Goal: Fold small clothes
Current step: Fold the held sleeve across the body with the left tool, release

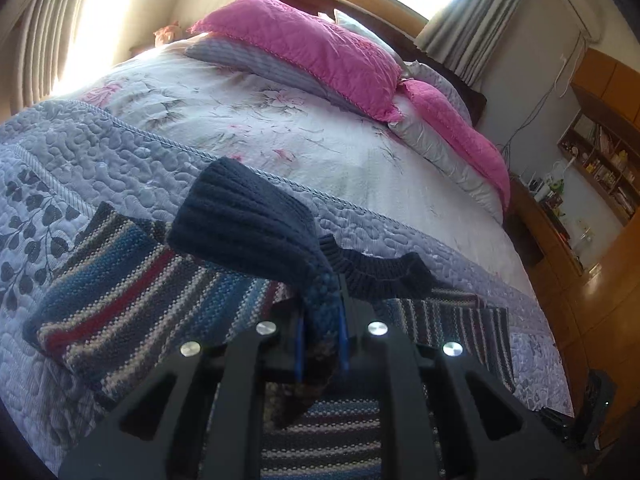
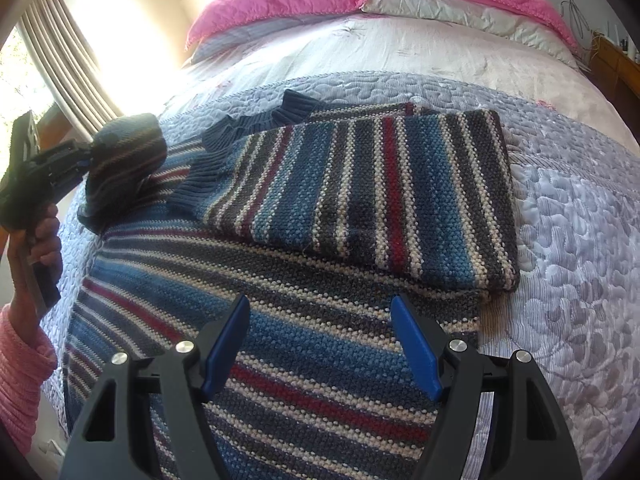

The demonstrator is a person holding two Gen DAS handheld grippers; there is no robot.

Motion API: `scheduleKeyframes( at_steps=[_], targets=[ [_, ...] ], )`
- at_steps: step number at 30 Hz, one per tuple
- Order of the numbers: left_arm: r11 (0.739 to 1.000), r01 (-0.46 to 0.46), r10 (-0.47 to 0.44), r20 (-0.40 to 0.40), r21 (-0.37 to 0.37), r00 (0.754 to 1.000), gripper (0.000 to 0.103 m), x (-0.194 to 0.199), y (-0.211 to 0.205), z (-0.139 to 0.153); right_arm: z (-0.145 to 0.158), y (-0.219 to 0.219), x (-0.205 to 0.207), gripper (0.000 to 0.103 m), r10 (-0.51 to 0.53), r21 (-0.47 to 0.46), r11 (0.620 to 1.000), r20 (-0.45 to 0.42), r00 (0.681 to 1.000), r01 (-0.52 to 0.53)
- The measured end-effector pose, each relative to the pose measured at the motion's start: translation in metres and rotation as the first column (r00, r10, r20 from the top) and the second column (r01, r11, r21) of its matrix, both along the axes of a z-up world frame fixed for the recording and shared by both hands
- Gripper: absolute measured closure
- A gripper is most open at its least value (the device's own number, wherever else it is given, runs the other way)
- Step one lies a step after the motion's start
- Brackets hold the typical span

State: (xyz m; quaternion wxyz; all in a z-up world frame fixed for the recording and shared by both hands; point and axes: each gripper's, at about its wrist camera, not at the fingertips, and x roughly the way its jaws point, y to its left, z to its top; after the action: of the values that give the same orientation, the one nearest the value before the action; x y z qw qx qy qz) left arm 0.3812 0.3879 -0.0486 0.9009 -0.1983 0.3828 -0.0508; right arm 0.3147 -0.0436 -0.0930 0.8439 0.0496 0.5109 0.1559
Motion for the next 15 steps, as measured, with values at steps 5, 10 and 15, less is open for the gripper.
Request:
scheduleKeyframes(
  at_steps=[5, 10, 15],
  targets=[
    [1.0, 0.027, -0.027, -0.05, 0.015, 0.998, 0.092, 0.01, -0.021, -0.026, -0.005, -0.009, -0.003, 0.029, -0.016, 0.003, 1.0, -0.01, 1.0, 0.016],
    [0.996, 0.084, -0.083, -0.08, 0.011, 0.993, 0.091, 0.012, -0.035, -0.04, -0.009, -0.016, -0.004, 0.029, -0.029, 0.01, 1.0, -0.023, 0.999, 0.029],
    [0.921, 0.387, -0.381, -0.098, 0.042, 0.919, 0.068, 0.004, -0.075, -0.039, -0.012, -0.018, -0.004, 0.029, -0.034, 0.016, 0.999, -0.032, 0.999, 0.035]
  ],
)
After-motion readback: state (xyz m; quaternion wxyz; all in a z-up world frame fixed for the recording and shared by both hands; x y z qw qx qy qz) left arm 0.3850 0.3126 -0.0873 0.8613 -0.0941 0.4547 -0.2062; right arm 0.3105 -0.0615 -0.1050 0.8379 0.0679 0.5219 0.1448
